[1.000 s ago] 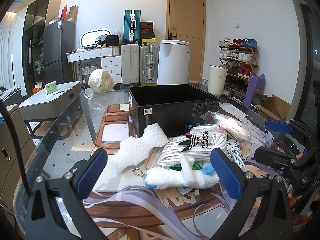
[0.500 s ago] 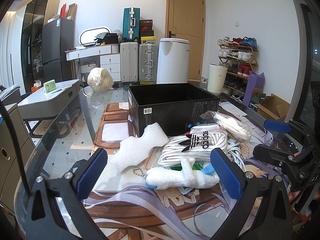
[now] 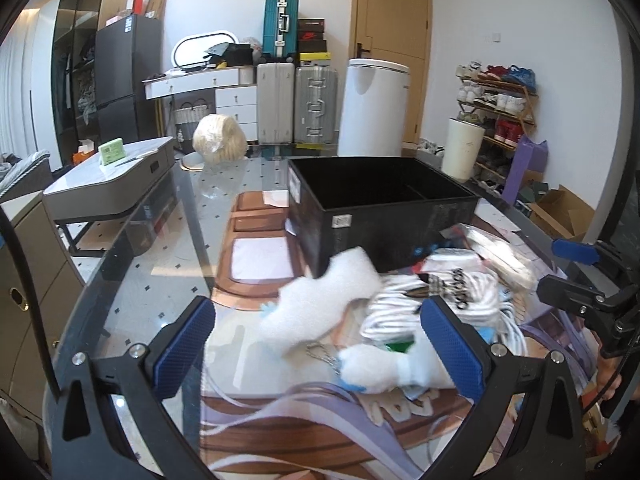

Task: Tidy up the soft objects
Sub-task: 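Grasp the white foam sheet with the left gripper while the right grasps the bagged white cable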

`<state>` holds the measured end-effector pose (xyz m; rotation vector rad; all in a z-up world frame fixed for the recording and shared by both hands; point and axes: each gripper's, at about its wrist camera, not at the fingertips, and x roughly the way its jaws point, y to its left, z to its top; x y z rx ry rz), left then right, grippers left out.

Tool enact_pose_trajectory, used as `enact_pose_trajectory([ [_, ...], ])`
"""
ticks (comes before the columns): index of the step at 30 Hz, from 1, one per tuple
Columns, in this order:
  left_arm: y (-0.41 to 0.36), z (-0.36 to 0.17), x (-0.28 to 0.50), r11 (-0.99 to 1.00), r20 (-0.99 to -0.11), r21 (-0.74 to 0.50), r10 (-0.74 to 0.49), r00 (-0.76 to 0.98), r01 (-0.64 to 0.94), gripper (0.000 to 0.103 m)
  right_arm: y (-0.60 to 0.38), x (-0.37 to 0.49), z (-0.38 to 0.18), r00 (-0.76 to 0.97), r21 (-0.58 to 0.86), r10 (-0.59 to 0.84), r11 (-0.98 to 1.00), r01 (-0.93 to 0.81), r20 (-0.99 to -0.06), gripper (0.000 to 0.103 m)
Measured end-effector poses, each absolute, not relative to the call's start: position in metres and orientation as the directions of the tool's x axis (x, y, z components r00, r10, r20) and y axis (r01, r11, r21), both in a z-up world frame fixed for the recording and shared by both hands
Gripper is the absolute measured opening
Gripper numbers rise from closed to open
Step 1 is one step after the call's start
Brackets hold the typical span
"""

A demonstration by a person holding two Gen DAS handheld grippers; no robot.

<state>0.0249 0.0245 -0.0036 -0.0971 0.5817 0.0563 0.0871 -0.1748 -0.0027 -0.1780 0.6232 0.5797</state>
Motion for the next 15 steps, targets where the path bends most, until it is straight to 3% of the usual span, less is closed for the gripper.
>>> enact_pose_trajectory([
  [9,0.032,-0.005,0.038,0.991,-0.581,0.019,0.116,0.806,-0.129,0.103,-0.173,0.107,-0.002,0.631,0.037,0.449,0.831,-0.555,-0.632,0.103],
  [15,0.046,-0.009,0.045,0.989,-0.621,0.002,0.116,0.775,-0.146,0.103,-0.175,0.121,-0.008,0.594,0.088,0.464,0.83,-0.551,-0.658,0.103],
])
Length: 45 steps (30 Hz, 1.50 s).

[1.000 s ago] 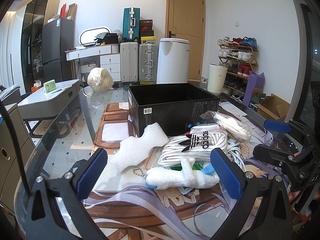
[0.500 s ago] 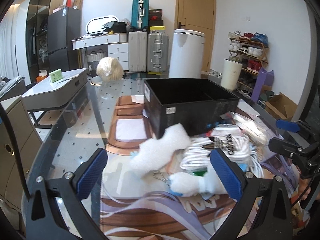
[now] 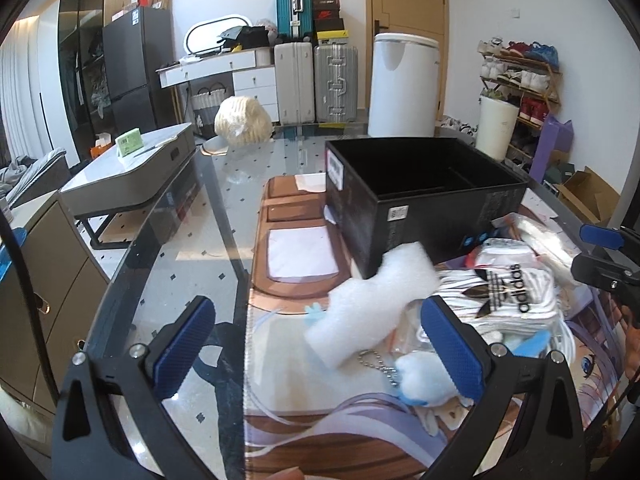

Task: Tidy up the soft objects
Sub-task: 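Grasp the white foam sheet with the left gripper while the right grasps the bagged white cable, then carry the foam sheet with the left gripper while the right carries the cable bag into the black box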

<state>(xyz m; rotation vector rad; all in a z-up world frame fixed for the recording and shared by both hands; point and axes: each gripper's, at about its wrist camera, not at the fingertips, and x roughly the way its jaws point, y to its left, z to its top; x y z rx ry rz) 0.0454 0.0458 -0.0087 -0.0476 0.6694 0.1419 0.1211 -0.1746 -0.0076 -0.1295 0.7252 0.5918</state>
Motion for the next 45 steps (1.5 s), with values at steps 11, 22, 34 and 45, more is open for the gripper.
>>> enact_pose_trajectory([
  [11,0.049,-0.019,0.058,0.989,-0.68,0.028,0.125,0.723,-0.144,0.103,-0.174,0.138,-0.018,0.548,0.132,0.469,0.829,-0.544,-0.692,0.087],
  [22,0.041,-0.026,0.074,0.991,-0.73,0.046,0.117,0.673,-0.122,0.093,-0.173,0.14,-0.019,0.535,0.143,0.479,0.823,-0.55,-0.696,0.077],
  [34,0.044,-0.031,0.08,0.996,-0.745,-0.017,0.045,0.666,-0.086,0.053,-0.174,0.142,-0.024,0.491,0.198,0.511,0.807,-0.556,-0.706,0.049],
  [45,0.048,-0.023,0.065,0.994,-0.698,-0.068,0.018,0.716,-0.091,0.053,-0.181,0.132,-0.017,0.539,0.15,0.501,0.812,-0.565,-0.677,0.027],
])
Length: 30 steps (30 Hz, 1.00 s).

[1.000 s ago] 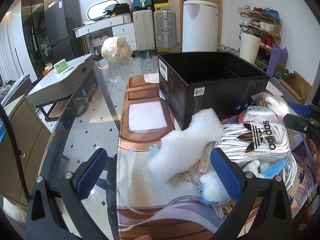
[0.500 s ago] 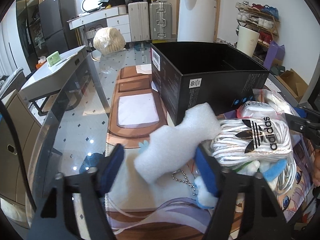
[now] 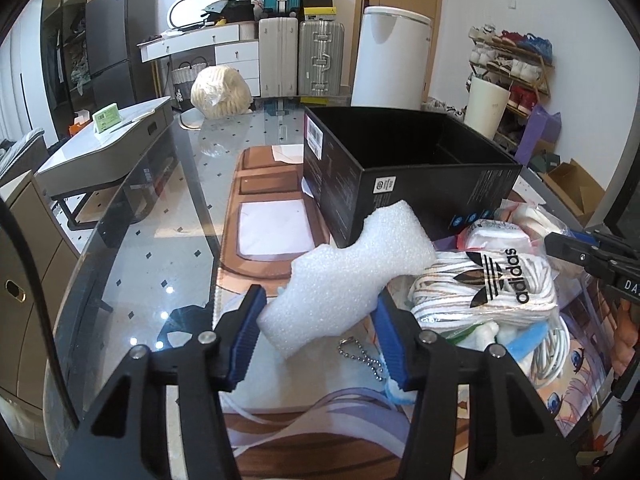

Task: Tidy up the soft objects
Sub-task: 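Carry the foam sheet with the left gripper while the right carries the cable bag into the black box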

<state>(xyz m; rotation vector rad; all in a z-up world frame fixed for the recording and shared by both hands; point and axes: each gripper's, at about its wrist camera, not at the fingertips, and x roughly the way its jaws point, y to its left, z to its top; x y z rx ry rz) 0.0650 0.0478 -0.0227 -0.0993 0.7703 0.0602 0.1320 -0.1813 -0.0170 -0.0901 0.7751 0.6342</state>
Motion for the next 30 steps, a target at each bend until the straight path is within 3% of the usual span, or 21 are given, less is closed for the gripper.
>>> enact_pose_trajectory([
  [7,0.052,-0.015,0.057,0.992,-0.675,-0.085,0.016,0.738,-0.098,0.053,-0.182,0.13,-0.016,0.554,0.128,0.493,0.813,-0.568,-0.67,0.021],
  [17,0.05,-0.004,0.049,0.99,-0.64,-0.106,0.001,0.768,-0.089,0.053,-0.184,0.119,-0.003,0.586,0.104,0.507,0.805,-0.584,-0.633,0.02],
  [30,0.042,0.022,0.042,0.99,-0.564,-0.132,-0.042,0.825,-0.041,0.053,-0.179,0.106,0.029,0.62,0.11,0.581,0.77,-0.629,-0.527,0.02],
])
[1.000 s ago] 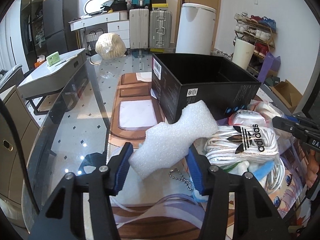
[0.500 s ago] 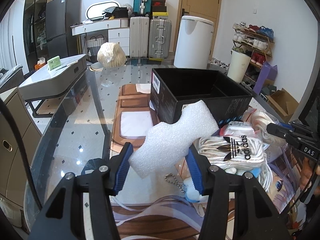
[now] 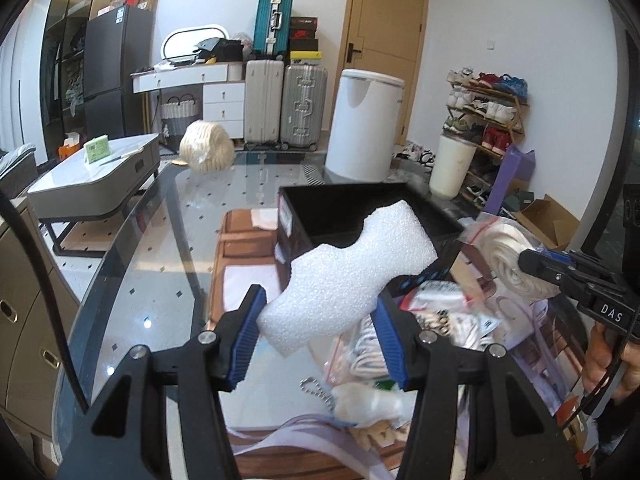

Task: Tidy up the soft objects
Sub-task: 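Carry the foam sheet with the left gripper while the right carries the cable bag into the black box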

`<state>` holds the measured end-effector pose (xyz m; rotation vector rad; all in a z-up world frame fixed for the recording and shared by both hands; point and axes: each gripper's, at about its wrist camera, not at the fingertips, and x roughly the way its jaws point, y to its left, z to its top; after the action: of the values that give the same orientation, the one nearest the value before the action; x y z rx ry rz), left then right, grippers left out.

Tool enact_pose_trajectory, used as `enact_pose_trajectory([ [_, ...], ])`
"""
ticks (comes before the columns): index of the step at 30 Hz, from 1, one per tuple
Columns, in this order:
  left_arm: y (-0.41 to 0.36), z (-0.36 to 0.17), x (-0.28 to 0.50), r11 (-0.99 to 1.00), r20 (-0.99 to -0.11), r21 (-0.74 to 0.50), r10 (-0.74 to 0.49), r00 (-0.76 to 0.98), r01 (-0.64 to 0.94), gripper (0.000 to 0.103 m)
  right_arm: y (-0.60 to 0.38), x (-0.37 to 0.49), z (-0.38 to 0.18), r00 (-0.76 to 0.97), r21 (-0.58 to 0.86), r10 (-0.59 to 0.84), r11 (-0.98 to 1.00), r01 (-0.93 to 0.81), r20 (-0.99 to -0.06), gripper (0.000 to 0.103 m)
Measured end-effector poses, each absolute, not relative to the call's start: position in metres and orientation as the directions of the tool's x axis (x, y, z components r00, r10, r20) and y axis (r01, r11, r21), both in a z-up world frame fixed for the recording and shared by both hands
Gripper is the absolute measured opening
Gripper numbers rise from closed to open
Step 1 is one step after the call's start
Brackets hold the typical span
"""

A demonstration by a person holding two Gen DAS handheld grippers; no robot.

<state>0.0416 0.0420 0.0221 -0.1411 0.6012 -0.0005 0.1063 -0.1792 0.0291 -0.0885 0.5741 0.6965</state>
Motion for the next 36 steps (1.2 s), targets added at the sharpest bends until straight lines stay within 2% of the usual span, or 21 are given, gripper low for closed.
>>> enact_pose_trajectory([
  [13,0.029,0.047,0.062,0.988,-0.513,-0.156,-0.102,0.853,0.024,0.053,-0.165,0.125,0.054,0.629,0.127,0.628,0.747,-0.653,-0.458,0.02],
  [29,0.028,0.038,0.111,0.977,-0.528,-0.213,-0.117,0.841,0.002,0.053,-0.142,0.171,0.049,0.611,0.154,0.63,0.746,-0.648,-0.48,0.02],
  [36,0.029,0.029,0.132,0.972,-0.543,-0.233,-0.115,0.832,-0.017,0.053,-0.132,0.195,0.035,0.595,0.161,0.615,0.753,-0.638,-0.517,0.02],
])
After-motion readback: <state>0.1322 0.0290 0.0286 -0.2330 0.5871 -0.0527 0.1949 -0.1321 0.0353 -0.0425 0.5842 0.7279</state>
